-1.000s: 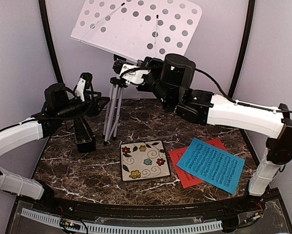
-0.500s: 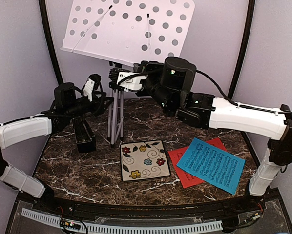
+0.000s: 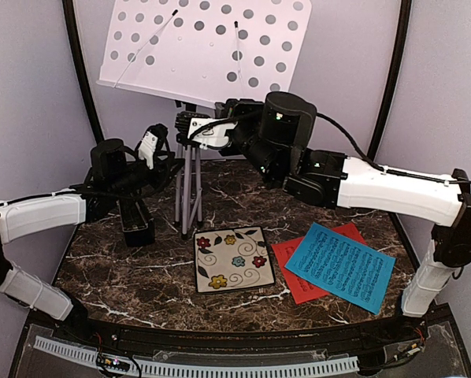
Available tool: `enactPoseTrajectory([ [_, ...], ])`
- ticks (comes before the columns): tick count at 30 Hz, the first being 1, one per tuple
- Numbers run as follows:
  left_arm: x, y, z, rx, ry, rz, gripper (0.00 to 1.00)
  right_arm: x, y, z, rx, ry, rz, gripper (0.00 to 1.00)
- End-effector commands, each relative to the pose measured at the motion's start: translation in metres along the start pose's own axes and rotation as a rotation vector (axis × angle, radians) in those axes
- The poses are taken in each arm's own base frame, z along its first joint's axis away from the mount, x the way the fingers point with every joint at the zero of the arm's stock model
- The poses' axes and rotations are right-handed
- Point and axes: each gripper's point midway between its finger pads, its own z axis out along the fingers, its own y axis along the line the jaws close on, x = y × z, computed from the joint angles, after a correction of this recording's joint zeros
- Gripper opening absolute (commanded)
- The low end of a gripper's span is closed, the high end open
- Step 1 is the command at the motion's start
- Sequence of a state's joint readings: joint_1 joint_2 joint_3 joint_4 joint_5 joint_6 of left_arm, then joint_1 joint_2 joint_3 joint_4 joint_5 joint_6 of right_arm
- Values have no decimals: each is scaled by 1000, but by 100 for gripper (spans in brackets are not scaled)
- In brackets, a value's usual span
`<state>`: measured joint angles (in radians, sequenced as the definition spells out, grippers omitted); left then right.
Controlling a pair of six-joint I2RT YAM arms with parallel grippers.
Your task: Set up the instrument practice props
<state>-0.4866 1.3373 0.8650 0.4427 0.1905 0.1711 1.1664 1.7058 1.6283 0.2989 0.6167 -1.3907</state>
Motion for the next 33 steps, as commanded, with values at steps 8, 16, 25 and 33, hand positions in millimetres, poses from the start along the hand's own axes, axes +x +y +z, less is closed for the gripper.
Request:
enactPoseTrajectory([
  [8, -24, 23, 16, -133, -83, 59, 38, -2, -192, -68, 512, -178, 413, 0],
  [16, -35, 14, 29, -112, -130, 86, 34, -13, -179, -55, 482, -198, 405, 0],
  [25, -29, 16, 34, -117, -137, 28, 0, -20, -170, -48, 452, -212, 404, 0],
  [33, -22, 22, 39, -139, -120, -42, 0, -21, -161, -48, 439, -223, 414, 38],
])
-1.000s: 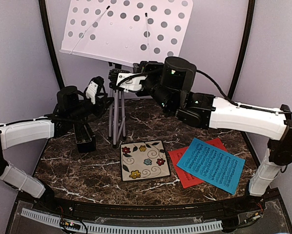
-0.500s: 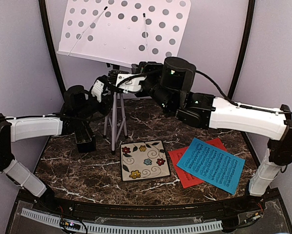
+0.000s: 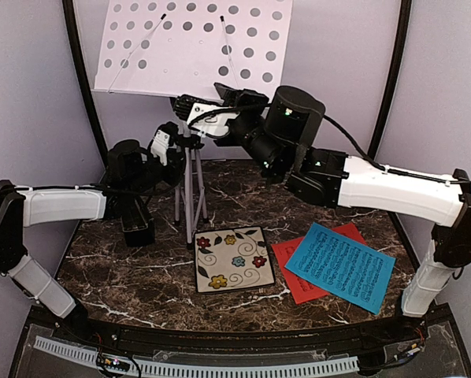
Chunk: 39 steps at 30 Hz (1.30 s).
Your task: Set up the instrument practice props
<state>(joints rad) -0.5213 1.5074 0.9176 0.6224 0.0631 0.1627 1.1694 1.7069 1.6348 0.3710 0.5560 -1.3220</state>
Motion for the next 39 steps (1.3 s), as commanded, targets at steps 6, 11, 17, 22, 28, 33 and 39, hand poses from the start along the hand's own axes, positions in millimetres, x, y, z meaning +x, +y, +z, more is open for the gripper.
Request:
enactPoseTrajectory([
  [6, -30, 11, 2, -32, -94, -23, 0, -27, -141, -42, 378, -173, 287, 48],
  [11, -32, 16, 0, -49, -93, -16, 0, -26, -130, -53, 345, -182, 304, 84],
  [17, -32, 24, -9, -63, -109, -28, 0, -26, -97, -78, 254, -218, 353, 100],
  [22, -28, 27, -4, -52, -93, -45, 0, -26, -71, -91, 117, -251, 469, 100],
  [28, -30, 32, -5, -51, -102, -44, 0, -11, 12, -111, -130, -253, 707, 100],
  [33, -34, 31, -8, -12, -114, -35, 0, 64, 86, -91, -249, -115, 960, 91],
  [39, -36, 28, -6, 12, -121, -36, 0, 111, 143, -50, -363, -62, 1077, 81],
])
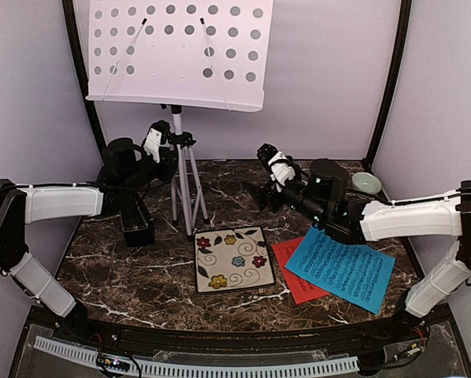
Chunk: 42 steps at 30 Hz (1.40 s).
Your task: Set up the instrument practice props
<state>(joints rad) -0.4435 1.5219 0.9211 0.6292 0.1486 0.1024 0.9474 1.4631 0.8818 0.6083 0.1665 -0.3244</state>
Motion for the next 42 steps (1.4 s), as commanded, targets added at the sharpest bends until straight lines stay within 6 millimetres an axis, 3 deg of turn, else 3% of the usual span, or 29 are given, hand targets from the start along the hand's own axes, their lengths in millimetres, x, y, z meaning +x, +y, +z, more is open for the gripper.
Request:
enactPoseTrajectory([
  [1, -44, 1, -6, 15, -127, 29, 0, -4, 11, 33, -130, -83, 193, 80],
  [5, -45, -4, -4, 44, -138, 28, 0, 6, 31, 73, -226, -63, 210, 75],
  [11, -48, -8, -4, 71, -144, 48, 0, 16, 42, 123, -251, -46, 233, 67],
  [18, -47, -8, -4, 72, -144, 58, 0, 32, 53, 157, -266, -9, 270, 61],
  [24, -46, -10, -4, 84, -147, 62, 0, 39, 44, 181, -188, 16, 265, 48],
  [28, -43, -10, -2, 89, -141, 64, 0, 45, 46, 192, -176, 40, 243, 38],
  [35, -45, 1, -1, 84, -155, 67, 0, 39, 32, 190, -97, 48, 190, 1],
  [42, -48, 11, 14, 102, -146, 103, 0, 27, -1, 165, 43, 37, 105, 0],
])
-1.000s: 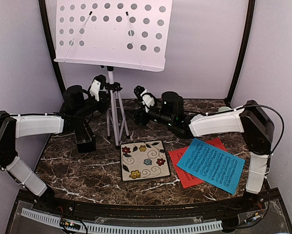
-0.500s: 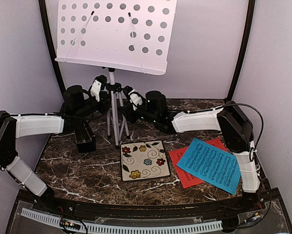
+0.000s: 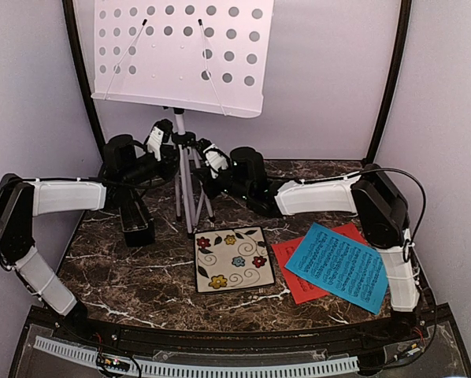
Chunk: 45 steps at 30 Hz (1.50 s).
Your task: Set up the instrument practice props
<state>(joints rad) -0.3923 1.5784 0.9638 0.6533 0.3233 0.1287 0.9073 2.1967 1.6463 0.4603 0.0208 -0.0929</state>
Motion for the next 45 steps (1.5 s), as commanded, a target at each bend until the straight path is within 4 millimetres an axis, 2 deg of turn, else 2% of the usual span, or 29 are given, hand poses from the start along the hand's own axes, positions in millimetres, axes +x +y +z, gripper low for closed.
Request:
enactPoseTrajectory([
  [1, -46, 16, 7, -20, -112, 91, 0, -41, -44, -32, 199, -69, -126, 0],
  [5, -47, 25, 19, -21, -102, 111, 0, -43, -63, -46, 279, -58, -165, 0],
  [15, -41, 45, 54, -23, -75, 147, 1, -29, -109, -76, 447, -11, -186, 0],
  [23, -34, 48, 75, 19, -67, 119, 7, -13, -112, -70, 431, 12, -181, 0],
  [26, -32, 48, 77, 22, -60, 119, 15, -10, -117, -74, 454, 21, -188, 0],
  [31, -32, 42, 77, 58, -44, 99, 40, -8, -119, -77, 460, 26, -188, 0],
  [34, -30, 39, 73, 68, -39, 78, 51, -6, -118, -76, 456, 29, -182, 0],
  [45, -5, 30, 60, 82, 40, 4, 65, 10, -119, -83, 470, 42, -153, 0],
])
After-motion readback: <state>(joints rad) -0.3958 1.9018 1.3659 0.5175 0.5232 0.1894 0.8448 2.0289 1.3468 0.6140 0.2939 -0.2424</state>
